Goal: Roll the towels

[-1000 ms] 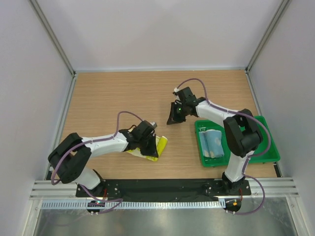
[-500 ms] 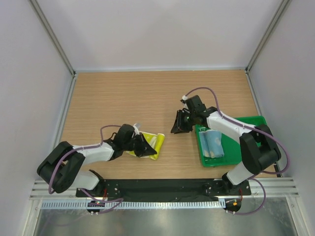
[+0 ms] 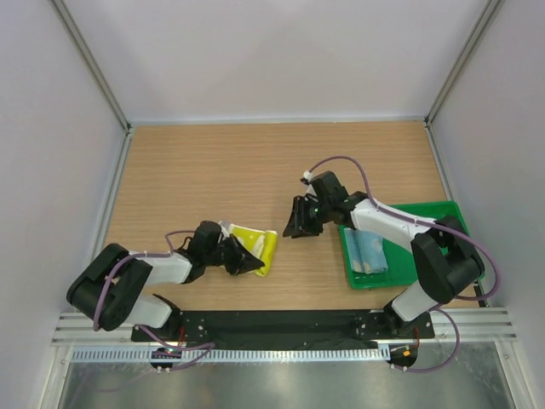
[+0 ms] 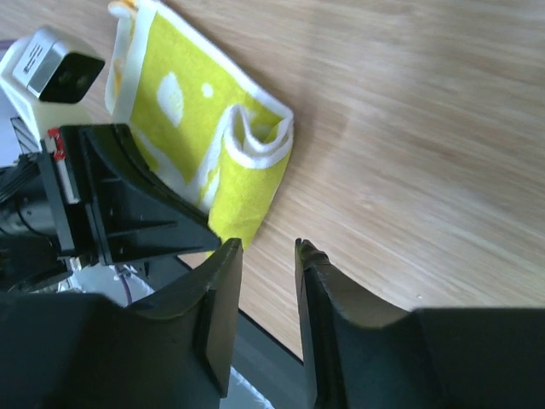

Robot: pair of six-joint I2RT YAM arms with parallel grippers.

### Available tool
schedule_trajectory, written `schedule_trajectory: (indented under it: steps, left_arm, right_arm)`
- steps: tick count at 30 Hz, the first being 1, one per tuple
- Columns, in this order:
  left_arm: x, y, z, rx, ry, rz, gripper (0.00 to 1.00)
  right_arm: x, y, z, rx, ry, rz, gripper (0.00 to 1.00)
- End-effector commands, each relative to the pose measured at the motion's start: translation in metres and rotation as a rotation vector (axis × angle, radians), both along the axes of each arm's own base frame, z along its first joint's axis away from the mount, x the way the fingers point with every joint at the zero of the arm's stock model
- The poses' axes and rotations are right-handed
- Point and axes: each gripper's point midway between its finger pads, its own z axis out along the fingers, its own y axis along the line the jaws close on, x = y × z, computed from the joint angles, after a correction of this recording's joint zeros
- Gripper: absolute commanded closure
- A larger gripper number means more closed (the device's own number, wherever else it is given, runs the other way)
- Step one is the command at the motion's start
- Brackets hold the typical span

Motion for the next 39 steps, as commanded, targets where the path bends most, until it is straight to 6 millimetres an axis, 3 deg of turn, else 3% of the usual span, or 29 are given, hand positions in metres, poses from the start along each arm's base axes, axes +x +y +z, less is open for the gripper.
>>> schedule_trajectory:
  steps: [1, 4, 8, 13, 24, 31, 37, 39]
  left_arm:
    - [-0.005, 0.009, -0.011, 0.023, 0.078, 0.014, 1.0]
    - [-0.009, 0.016, -0.021, 0.066, 0.118, 0.011, 1.0]
    - [-0.012, 0.023, -0.03, 0.094, 0.168, 0.028, 1.0]
    - [-0.015, 0.029, -0.038, 0.129, 0.218, -0.004, 1.0]
    - [-0.01, 0.028, -0.036, 0.091, 0.233, -0.04, 1.0]
    - [-0.005, 0.026, -0.033, 0.058, 0.242, -0.052, 1.0]
    - [-0.001, 0.027, -0.031, 0.057, 0.241, -0.057, 1.0]
    - [0.001, 0.027, -0.029, 0.058, 0.235, -0.055, 1.0]
  right_arm:
    - [0.004, 0.024, 0.021, 0.057, -0.074, 0.056, 0.57]
    - [-0.002, 0.033, 0.009, 0.023, -0.069, 0.089, 0.45]
    - [0.0, 0.04, -0.003, 0.023, -0.074, 0.095, 0.37]
    - [0.002, 0.051, -0.018, 0.019, -0.076, 0.124, 0.36]
    - [0.002, 0.076, -0.048, 0.013, -0.076, 0.19, 0.34]
    - [-0.008, 0.084, -0.054, 0.043, -0.065, 0.213, 0.34]
    - [-0.012, 0.094, -0.047, 0.131, -0.087, 0.232, 0.34]
    - [-0.011, 0.093, -0.05, 0.122, -0.086, 0.226, 0.4]
